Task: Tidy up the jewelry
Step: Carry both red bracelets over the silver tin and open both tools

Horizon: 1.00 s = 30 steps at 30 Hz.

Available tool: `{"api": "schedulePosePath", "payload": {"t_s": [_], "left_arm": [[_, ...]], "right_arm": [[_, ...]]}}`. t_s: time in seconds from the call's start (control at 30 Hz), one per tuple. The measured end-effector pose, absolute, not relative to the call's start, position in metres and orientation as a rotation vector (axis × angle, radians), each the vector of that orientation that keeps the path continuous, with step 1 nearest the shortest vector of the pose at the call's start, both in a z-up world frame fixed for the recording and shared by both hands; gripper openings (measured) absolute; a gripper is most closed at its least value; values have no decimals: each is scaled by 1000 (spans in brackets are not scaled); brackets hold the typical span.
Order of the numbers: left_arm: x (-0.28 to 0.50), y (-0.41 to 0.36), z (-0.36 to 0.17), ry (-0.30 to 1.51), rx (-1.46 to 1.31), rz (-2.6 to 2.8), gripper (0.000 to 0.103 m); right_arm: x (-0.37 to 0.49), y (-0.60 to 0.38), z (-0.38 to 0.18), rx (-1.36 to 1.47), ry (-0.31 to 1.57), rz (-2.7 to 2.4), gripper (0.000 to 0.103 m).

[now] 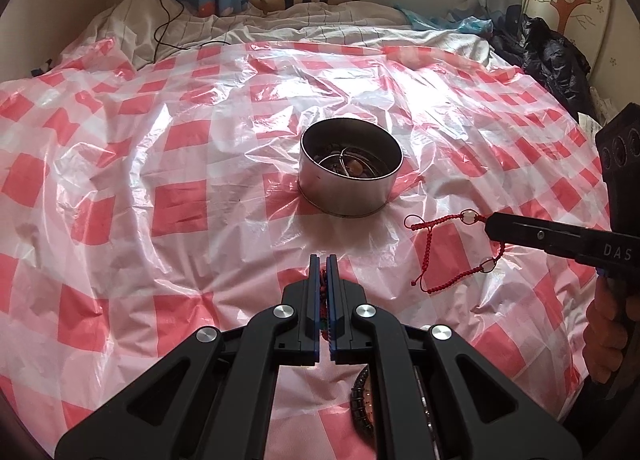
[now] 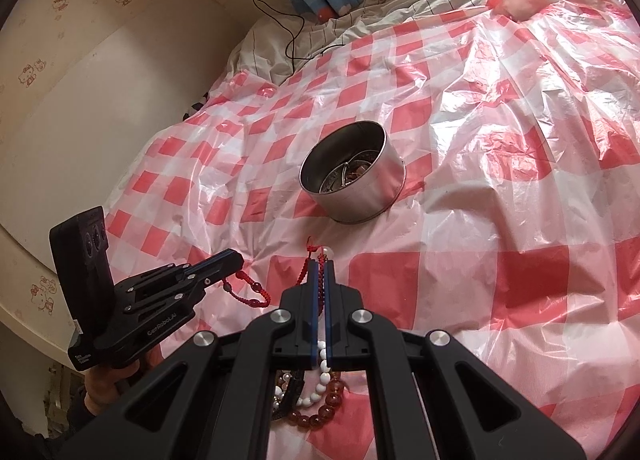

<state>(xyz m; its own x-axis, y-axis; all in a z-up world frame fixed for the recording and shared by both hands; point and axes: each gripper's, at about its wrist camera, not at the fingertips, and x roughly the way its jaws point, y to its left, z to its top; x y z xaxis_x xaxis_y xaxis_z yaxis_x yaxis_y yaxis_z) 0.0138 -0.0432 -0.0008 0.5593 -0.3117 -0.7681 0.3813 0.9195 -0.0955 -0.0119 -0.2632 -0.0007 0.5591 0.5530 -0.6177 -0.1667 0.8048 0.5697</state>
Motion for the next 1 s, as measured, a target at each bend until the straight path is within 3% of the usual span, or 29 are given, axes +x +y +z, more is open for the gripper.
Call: {"api": "schedulePosePath", "payload": {"t_s": [1.0], "left_arm": [[66,-40,28,790,-74,-406,3]], "right_arm": [[37,-276,29,542,753,374,3]]}}
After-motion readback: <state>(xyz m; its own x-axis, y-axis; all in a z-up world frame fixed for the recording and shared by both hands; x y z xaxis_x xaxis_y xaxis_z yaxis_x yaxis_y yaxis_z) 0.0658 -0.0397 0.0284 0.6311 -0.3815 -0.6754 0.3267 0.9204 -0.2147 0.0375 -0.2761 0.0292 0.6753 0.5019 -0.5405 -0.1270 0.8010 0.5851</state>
